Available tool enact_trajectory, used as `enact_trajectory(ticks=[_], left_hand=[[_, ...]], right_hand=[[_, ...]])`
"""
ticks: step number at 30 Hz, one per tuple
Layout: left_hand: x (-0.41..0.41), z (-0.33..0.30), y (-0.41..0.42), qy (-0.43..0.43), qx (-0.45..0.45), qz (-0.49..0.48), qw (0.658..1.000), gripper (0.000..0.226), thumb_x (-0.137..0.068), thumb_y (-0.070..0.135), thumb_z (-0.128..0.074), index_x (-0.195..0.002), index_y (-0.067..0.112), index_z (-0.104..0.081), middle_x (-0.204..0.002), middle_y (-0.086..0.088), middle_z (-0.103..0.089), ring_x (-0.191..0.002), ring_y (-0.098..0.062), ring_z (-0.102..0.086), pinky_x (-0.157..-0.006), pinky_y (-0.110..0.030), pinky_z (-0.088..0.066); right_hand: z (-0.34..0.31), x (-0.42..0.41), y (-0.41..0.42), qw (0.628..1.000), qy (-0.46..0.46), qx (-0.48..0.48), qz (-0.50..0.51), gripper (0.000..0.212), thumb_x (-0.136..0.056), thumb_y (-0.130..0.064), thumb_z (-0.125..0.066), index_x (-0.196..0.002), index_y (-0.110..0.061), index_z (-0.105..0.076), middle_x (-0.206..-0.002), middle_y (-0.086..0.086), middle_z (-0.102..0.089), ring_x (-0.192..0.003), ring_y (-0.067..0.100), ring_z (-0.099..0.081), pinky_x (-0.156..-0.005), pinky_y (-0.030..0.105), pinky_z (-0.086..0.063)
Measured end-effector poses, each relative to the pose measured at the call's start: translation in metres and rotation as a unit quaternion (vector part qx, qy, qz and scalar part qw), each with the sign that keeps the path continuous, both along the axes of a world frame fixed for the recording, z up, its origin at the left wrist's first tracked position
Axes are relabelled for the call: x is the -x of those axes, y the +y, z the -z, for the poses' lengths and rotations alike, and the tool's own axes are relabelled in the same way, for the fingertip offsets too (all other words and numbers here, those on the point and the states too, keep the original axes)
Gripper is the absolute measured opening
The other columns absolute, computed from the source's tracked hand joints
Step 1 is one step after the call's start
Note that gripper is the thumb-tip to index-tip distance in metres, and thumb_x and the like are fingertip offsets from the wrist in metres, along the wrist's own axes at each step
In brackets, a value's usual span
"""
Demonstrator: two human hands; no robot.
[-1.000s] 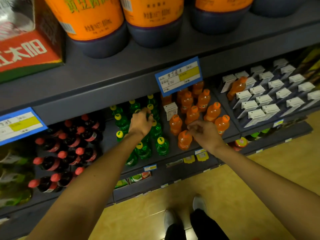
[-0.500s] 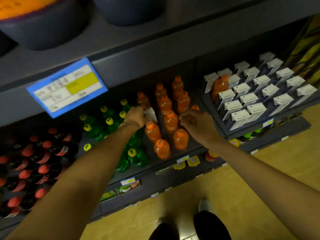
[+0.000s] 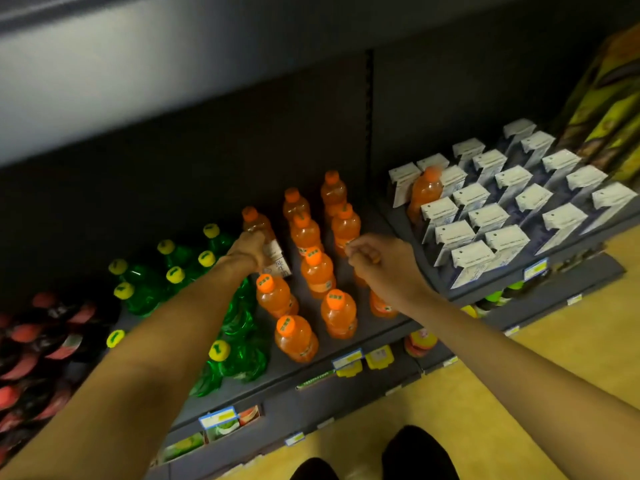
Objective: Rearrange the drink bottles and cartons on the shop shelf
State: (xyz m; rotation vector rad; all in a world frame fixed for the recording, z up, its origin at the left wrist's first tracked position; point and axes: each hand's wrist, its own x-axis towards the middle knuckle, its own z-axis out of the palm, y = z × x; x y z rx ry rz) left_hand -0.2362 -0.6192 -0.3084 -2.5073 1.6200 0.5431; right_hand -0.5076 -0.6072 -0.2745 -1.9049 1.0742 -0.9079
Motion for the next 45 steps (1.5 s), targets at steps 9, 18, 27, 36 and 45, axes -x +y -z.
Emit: enact_trajectory(ticks=[9, 18, 27, 36, 45], left_hand=[[0.000, -0.034, 0.014, 0.008, 0.001, -0.001, 1.000, 0.060, -0.085, 0.025, -0.067, -0.139, 0.019, -0.042, -0.133, -0.016, -0.045, -0.119, -0.032, -0.049, -0.099, -0.038, -0.043], [0.028, -0.108, 0.057, -0.003, 0.075, 0.013, 0.997, 0.064, -0.094, 0.030, -0.056, -0.150, 0.025, -0.025, -0.152, -0.011, -0.031, -0.137, -0.035, -0.030, -0.109, -0.035, -0.026], [0.052, -0.158, 0.105, -0.066, 0.140, 0.004, 0.988, 0.055, -0.090, 0.041, -0.059, -0.139, 0.021, -0.045, -0.128, -0.015, -0.057, -0.117, -0.035, -0.052, -0.093, -0.038, -0.041], [0.084, -0.162, 0.148, 0.027, 0.218, -0.006, 0.976, 0.041, -0.081, 0.042, -0.066, -0.113, 0.022, -0.049, -0.099, -0.005, -0.062, -0.087, -0.027, -0.060, -0.073, -0.034, -0.044], [0.154, -0.155, 0.149, 0.099, 0.263, 0.029, 0.959, 0.036, -0.075, 0.045, -0.069, -0.098, 0.026, -0.048, -0.090, 0.008, -0.052, -0.079, -0.021, -0.056, -0.065, -0.033, -0.045]], right_hand=[[-0.020, 0.001, -0.008, 1.000, -0.004, 0.001, -0.013, 0.008, -0.087, -0.010, -0.062, -0.089, -0.012, -0.070, -0.075, -0.009, -0.066, -0.074, -0.006, -0.062, -0.066, 0.003, -0.042], [-0.065, 0.010, -0.004, 0.997, 0.031, -0.039, -0.063, 0.009, -0.089, -0.011, -0.061, -0.093, -0.012, -0.069, -0.079, -0.010, -0.063, -0.070, -0.014, -0.058, -0.067, 0.000, -0.041], [-0.103, 0.013, 0.015, 0.995, 0.012, -0.045, -0.089, 0.010, -0.089, -0.008, -0.061, -0.095, -0.011, -0.068, -0.084, -0.006, -0.065, -0.077, -0.003, -0.061, -0.070, 0.002, -0.044], [-0.100, 0.044, 0.055, 0.997, 0.059, -0.025, -0.049, 0.008, -0.087, -0.010, -0.064, -0.091, -0.008, -0.070, -0.084, -0.004, -0.066, -0.078, 0.003, -0.058, -0.068, 0.002, -0.040], [-0.088, 0.103, 0.061, 0.991, 0.118, -0.057, -0.010, 0.011, -0.090, -0.012, -0.062, -0.095, -0.007, -0.070, -0.085, 0.005, -0.067, -0.077, 0.010, -0.056, -0.067, 0.003, -0.039]])
